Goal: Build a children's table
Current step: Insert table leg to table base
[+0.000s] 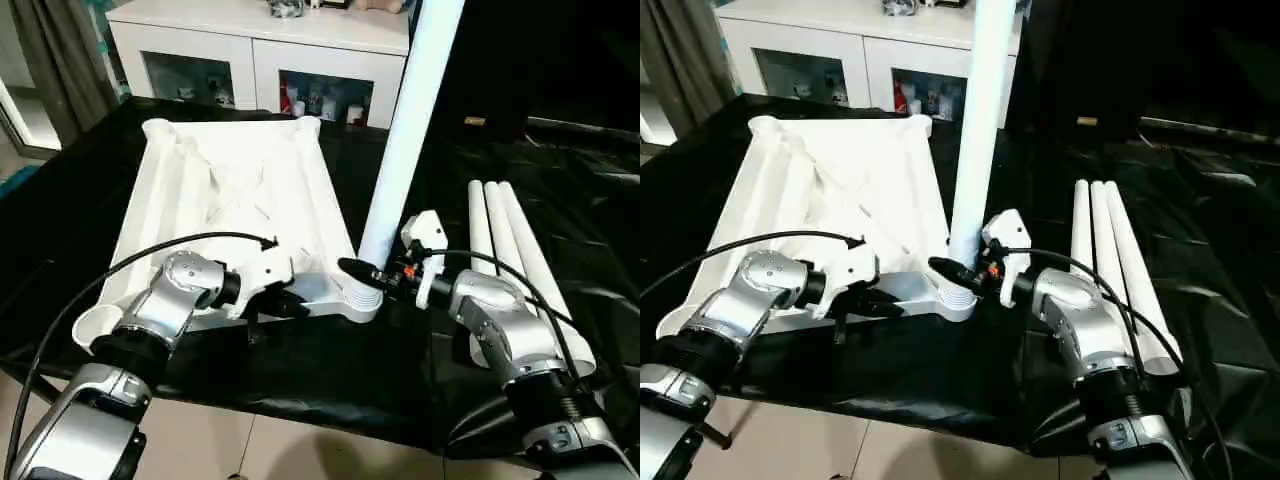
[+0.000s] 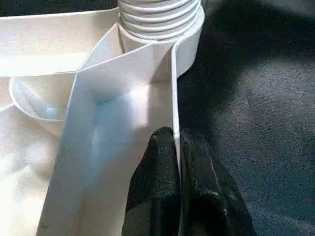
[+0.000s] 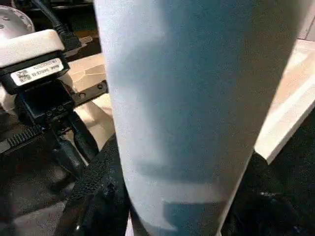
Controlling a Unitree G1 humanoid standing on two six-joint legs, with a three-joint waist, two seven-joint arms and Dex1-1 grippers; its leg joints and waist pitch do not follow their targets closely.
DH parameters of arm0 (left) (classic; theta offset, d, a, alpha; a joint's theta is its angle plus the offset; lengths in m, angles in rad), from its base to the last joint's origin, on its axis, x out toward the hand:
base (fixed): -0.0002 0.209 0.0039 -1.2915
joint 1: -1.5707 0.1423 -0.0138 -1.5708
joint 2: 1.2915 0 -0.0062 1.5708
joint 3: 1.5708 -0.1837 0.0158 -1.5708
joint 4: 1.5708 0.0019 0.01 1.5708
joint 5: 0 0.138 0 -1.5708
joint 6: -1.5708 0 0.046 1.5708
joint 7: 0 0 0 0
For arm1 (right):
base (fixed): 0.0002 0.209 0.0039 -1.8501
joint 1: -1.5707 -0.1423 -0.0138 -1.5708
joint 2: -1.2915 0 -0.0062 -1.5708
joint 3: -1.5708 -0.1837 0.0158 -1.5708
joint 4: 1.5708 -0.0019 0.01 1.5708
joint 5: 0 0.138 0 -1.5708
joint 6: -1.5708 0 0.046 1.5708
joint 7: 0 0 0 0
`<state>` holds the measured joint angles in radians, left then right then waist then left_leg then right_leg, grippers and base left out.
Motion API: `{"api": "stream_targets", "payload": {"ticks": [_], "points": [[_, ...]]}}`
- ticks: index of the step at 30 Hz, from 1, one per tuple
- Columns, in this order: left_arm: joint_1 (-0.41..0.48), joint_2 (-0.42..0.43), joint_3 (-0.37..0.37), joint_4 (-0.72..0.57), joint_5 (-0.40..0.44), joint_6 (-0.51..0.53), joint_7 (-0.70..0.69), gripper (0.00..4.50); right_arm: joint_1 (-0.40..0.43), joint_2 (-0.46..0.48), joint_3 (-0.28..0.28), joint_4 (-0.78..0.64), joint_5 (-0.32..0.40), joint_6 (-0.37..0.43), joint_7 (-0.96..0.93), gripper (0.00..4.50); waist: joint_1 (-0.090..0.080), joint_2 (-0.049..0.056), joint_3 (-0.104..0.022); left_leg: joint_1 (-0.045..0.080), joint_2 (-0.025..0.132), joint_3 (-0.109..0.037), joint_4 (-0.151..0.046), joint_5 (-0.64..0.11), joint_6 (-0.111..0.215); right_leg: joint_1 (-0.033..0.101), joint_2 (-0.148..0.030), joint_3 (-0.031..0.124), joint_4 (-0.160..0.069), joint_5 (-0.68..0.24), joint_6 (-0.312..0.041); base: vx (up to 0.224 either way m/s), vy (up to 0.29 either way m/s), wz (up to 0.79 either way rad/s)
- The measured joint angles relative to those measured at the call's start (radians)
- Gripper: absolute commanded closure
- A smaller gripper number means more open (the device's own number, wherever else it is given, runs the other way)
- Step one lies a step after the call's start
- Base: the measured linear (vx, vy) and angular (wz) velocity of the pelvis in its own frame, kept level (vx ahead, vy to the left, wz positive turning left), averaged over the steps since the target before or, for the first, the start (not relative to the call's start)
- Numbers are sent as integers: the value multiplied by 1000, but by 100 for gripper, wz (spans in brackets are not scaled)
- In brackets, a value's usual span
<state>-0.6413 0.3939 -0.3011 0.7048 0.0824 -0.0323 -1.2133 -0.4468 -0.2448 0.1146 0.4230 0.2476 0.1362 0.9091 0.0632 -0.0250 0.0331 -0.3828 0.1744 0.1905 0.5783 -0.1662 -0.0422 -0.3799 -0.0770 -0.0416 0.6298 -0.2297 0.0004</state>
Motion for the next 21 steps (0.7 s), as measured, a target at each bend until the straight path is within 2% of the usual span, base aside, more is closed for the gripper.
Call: {"api": "stream_targets", "payload": {"ticks": [8,16,19,21], "points": [[0,21,-2,7,-10,-33,-83,450,33,-14,2,3,28,-64,110,262,11,-1,0,0,0,1,-2,0,0,1,0,0,-4,0,0,0,0,0],[-4,28,-9,16,-16,-43,-106,450,41,-14,6,7,29,-88,130,262,13,-3,-2,1,0,2,-3,0,0,3,0,0,-7,0,0,0,0,0],[-12,22,-9,39,-14,-53,-106,450,41,-12,6,12,29,-88,119,262,14,-3,-2,5,0,2,-4,0,0,6,0,0,-8,0,0,0,0,0],[-17,16,-9,58,-13,-53,-102,450,40,-6,6,22,29,-88,106,262,15,-2,-2,12,0,2,-6,0,0,12,0,0,-10,0,0,0,0,0]]}}
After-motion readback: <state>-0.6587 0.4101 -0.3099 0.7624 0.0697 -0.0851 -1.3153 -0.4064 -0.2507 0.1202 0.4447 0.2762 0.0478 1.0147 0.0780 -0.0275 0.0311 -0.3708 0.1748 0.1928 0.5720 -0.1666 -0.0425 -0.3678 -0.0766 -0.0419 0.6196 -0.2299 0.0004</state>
